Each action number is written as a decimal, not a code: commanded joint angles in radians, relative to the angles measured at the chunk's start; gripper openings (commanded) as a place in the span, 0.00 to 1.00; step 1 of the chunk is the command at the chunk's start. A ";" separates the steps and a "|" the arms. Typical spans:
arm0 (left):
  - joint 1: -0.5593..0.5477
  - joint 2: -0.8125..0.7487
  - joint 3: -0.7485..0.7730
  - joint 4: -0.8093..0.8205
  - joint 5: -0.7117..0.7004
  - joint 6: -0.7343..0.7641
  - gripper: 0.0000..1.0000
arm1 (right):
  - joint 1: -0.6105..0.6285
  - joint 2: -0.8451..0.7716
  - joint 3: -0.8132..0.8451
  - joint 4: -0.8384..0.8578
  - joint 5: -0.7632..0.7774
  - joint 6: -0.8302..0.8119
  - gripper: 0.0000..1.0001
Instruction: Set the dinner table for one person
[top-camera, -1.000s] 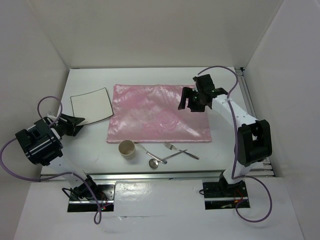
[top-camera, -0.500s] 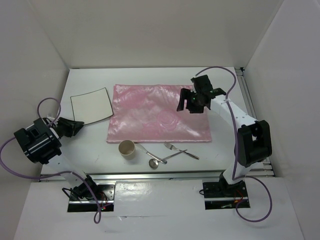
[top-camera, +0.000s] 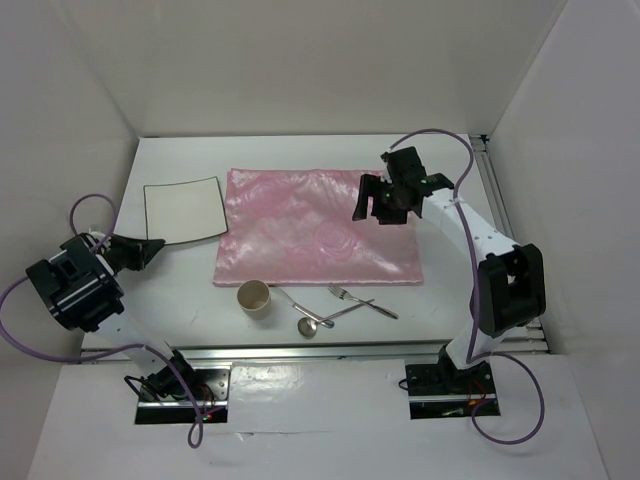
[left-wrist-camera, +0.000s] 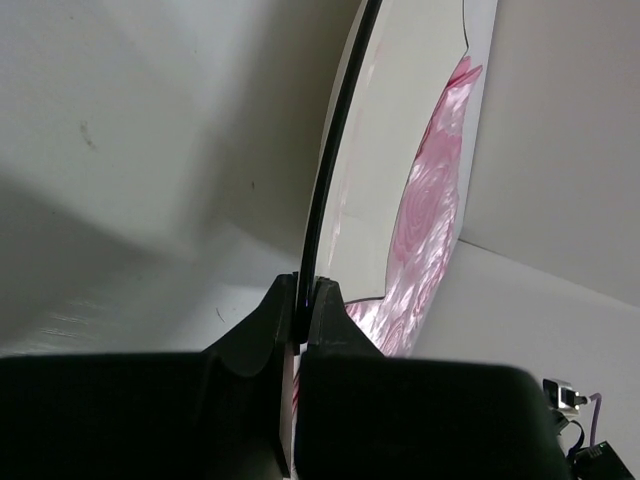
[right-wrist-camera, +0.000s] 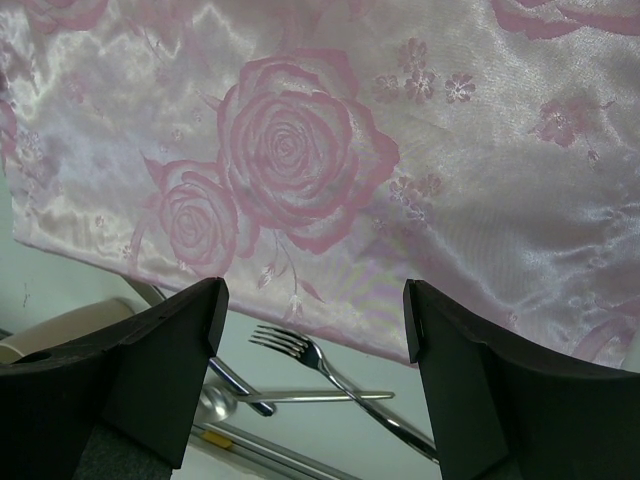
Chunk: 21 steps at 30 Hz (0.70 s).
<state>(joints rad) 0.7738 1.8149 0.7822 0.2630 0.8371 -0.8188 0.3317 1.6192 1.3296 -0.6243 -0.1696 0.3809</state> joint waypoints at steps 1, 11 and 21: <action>-0.002 -0.045 0.000 0.033 -0.026 0.043 0.00 | 0.013 -0.050 0.033 -0.020 -0.001 0.000 0.82; -0.034 -0.241 -0.020 0.084 0.034 -0.077 0.00 | 0.033 -0.059 0.042 -0.038 -0.001 0.009 0.82; -0.077 -0.342 0.028 0.151 0.066 -0.200 0.00 | 0.052 -0.068 0.052 -0.067 0.018 0.009 0.81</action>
<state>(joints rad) 0.7277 1.5471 0.7444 0.2455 0.7635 -0.9470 0.3630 1.6085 1.3300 -0.6666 -0.1680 0.3843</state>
